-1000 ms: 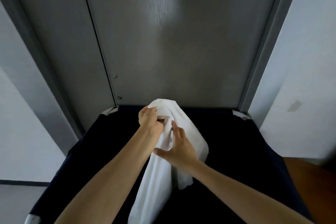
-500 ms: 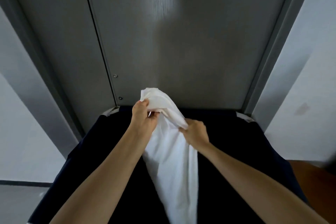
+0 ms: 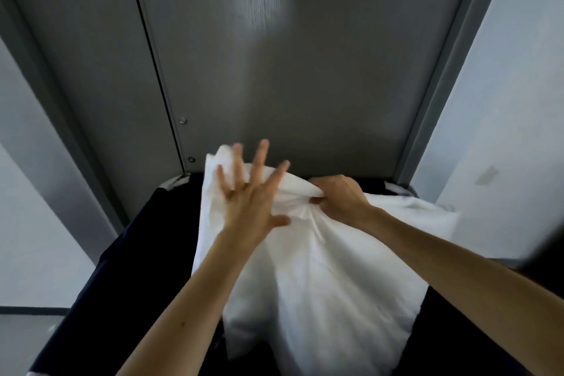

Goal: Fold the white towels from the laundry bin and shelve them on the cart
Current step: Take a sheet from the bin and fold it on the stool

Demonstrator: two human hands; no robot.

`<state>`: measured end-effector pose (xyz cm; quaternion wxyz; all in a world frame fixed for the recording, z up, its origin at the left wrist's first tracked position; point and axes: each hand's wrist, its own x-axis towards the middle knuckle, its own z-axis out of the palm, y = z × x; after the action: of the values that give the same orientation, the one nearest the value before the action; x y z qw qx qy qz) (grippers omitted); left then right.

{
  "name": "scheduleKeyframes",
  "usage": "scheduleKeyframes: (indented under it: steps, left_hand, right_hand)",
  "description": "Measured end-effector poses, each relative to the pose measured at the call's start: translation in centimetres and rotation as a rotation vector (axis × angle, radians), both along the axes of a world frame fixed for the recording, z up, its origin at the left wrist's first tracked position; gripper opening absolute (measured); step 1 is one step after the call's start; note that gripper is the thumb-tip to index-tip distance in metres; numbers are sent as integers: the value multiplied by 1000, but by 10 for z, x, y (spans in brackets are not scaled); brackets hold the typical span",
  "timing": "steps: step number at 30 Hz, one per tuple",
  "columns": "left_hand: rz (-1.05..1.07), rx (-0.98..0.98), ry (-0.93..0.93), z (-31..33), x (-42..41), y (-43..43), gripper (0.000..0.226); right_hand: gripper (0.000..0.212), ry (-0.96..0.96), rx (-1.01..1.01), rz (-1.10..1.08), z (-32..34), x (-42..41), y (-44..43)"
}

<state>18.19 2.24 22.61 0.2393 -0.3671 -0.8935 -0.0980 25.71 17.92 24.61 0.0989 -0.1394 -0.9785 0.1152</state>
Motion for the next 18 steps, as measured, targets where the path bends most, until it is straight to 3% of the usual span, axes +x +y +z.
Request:
scheduleKeyframes:
  steps: [3,5,9,14,18]
  left_hand:
    - [-94,-87,130,-4,2,17,61]
    - [-170,67,138,-2,1,20,32]
    - [-227,252,125,3,18,28,20]
    - [-244,400,77,16,15,28,27]
    - [-205,414,41,21,6,17,32]
  right_hand:
    - [17,-47,62,91,5,9,-4]
    - [18,-31,-11,91,4,16,3]
    - [20,52,-280,133,6,32,27]
    - [64,-284,-146,-30,-13,67,75]
    - [55,-456,-44,-263,-62,94,95]
